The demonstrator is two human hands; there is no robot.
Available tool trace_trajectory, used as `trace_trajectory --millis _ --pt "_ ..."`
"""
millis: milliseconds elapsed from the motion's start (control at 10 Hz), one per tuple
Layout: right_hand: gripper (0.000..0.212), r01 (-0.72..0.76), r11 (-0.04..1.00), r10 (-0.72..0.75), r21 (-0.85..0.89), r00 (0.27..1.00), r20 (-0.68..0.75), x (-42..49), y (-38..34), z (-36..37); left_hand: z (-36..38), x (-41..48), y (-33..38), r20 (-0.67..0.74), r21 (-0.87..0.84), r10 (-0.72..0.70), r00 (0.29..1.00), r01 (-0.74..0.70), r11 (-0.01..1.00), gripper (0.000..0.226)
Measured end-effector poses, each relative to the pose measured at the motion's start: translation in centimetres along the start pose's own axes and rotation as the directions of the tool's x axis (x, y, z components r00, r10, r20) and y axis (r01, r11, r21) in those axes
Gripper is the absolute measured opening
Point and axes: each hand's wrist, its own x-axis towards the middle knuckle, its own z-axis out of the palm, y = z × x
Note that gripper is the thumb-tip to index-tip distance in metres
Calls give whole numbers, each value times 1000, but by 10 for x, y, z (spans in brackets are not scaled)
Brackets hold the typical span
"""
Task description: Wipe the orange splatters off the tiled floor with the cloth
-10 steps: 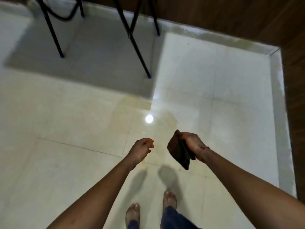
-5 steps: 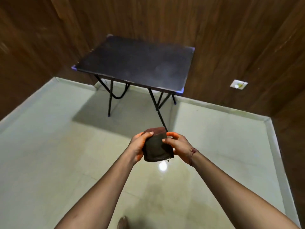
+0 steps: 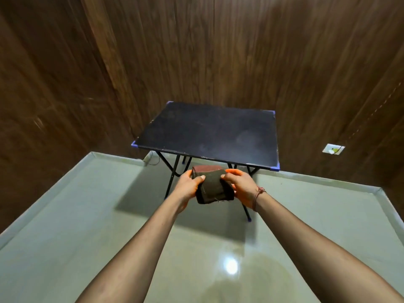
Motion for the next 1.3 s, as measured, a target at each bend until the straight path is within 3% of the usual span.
trace_trajectory --millis 100,200,300,400,600,700,800,900,1000,1200,1300 --pt "35 31 993 -37 -116 998 -50 25 -8 6 -1 38 3 -83 165 53 995 -39 985 42" --pt "29 -1 986 -16 -165 995 -103 61 -4 2 8 80 3 -56 305 11 998 7 952 59" --pt "25 -67 984 38 -163 984 -173 108 1 -13 24 130 1 98 261 -95 991 66 963 79" --pt "23 -100 988 70 -121 969 -235 161 -1 -34 45 189 0 155 271 -130 979 84 959 87" --pt "26 -180 981 141 -73 918 -370 270 -10 -82 93 306 9 206 356 -143 968 62 933 54" --pt "34 -110 990 56 -91 887 -459 307 -12 -104 118 346 8 234 339 -87 968 2 941 51" --pt "43 -135 984 58 -117 861 -504 332 6 -120 142 373 -13 318 372 -135 939 8 928 53" --pt "48 -283 935 157 -214 871 -466 338 34 -127 154 382 -43 357 400 -239 903 84 913 47" --pt "45 -325 891 144 -318 864 -482 342 49 -130 160 389 -58 374 433 -286 882 106 895 48" --pt "36 -402 866 172 -297 798 -578 313 48 -110 129 379 -30 430 546 -238 871 -41 837 39" --pt "37 -402 874 170 -272 778 -605 294 34 -87 94 371 -15 409 596 -139 902 -148 789 42"
